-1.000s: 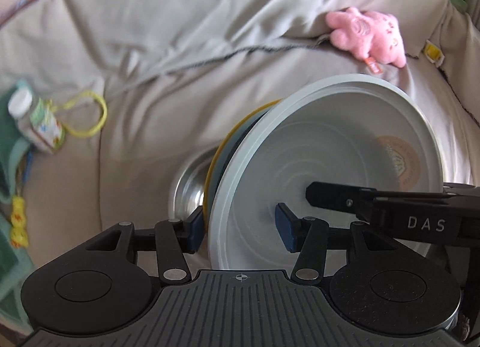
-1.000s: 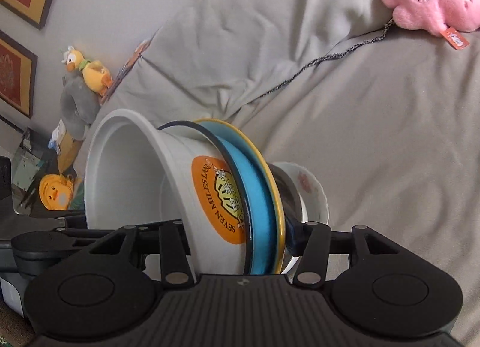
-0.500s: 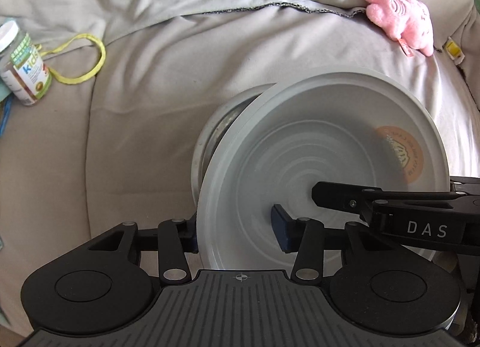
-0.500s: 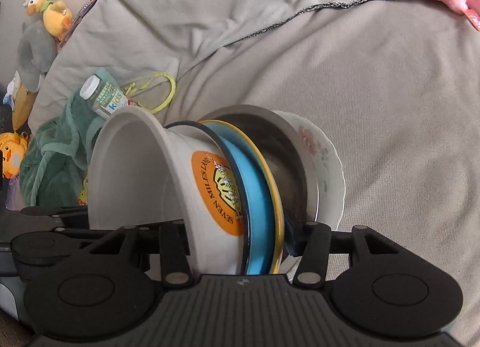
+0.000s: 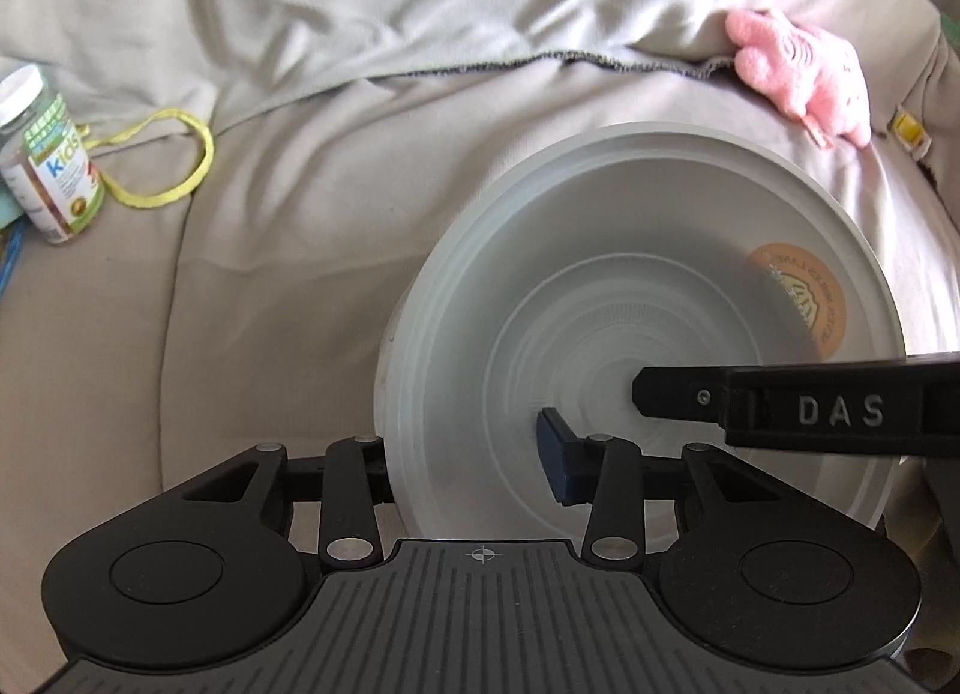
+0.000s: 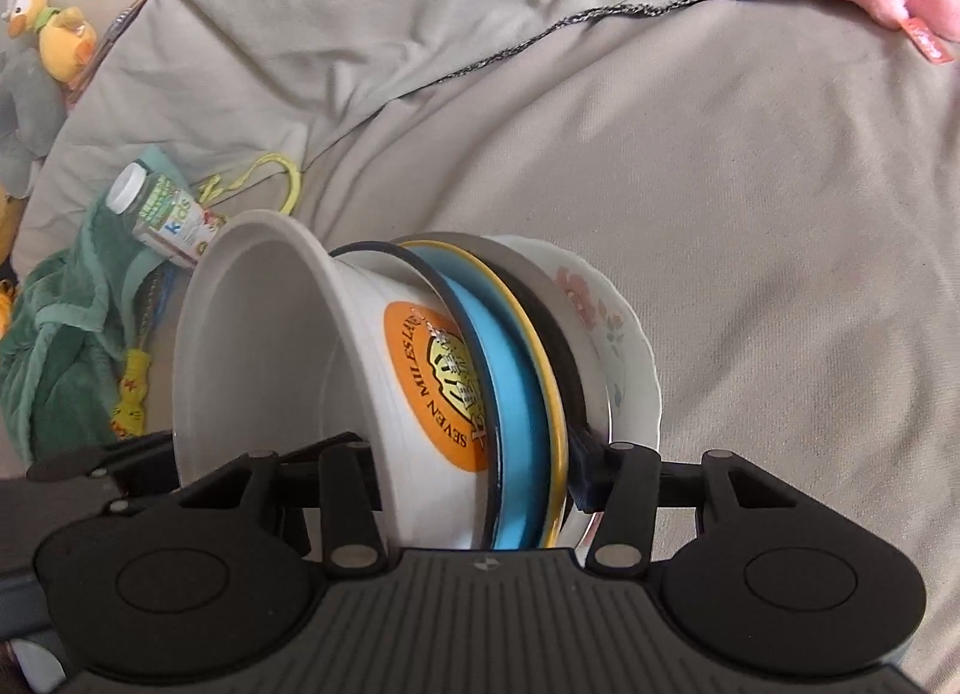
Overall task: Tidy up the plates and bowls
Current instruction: 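Carry the tilted stack with both grippers over the steel bowl on the floral plate, then lower the stack into the steel bowl and level it with both grippers, then open both grippers and pull them back from the stack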
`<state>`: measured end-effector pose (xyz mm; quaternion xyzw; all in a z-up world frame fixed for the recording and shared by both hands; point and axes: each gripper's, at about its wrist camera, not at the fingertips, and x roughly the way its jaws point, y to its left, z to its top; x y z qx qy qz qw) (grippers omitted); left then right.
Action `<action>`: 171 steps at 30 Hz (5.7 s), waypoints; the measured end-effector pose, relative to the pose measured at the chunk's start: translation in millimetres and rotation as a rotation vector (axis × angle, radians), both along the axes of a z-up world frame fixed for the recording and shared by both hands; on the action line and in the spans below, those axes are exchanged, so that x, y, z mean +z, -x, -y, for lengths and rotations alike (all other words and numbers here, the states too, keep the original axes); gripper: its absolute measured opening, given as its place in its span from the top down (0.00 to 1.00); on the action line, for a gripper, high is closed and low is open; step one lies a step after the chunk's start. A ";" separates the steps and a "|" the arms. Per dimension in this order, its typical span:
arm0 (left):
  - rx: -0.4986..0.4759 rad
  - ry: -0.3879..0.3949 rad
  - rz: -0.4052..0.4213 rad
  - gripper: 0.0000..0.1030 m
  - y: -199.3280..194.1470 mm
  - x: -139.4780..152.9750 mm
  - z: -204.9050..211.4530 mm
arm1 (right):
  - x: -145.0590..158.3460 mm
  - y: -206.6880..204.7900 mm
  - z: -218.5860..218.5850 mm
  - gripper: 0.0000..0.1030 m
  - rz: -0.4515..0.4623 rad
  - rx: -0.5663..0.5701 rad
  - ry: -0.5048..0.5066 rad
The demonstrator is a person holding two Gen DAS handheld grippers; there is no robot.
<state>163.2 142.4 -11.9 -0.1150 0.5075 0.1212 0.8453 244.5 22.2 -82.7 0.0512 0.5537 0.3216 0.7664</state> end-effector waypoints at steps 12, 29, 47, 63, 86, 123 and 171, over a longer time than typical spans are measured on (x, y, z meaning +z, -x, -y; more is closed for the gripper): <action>0.059 0.184 0.074 0.78 8.3 -6.5 -42.9 | 4.8 -5.0 -17.1 0.53 0.019 -0.010 0.080; 0.014 0.177 0.114 0.78 15.8 -5.5 -40.4 | 30.4 8.0 -18.3 0.52 0.169 0.011 0.152; 0.025 0.212 0.170 0.68 28.9 6.9 -45.4 | 40.5 14.6 -7.2 0.56 0.215 0.003 0.191; 0.004 0.224 0.181 0.64 34.5 13.3 -45.5 | 21.5 1.9 -12.4 0.63 0.164 -0.023 0.278; -0.013 0.189 0.323 0.66 60.7 34.7 -57.6 | 33.5 18.5 -13.6 0.63 0.162 0.013 0.248; -0.027 0.104 0.308 0.49 50.9 14.8 -52.1 | 14.2 30.5 -2.7 0.66 0.154 0.032 0.258; 0.015 0.223 0.316 0.50 60.8 3.0 -67.8 | 25.7 29.2 5.3 0.61 0.110 -0.037 0.050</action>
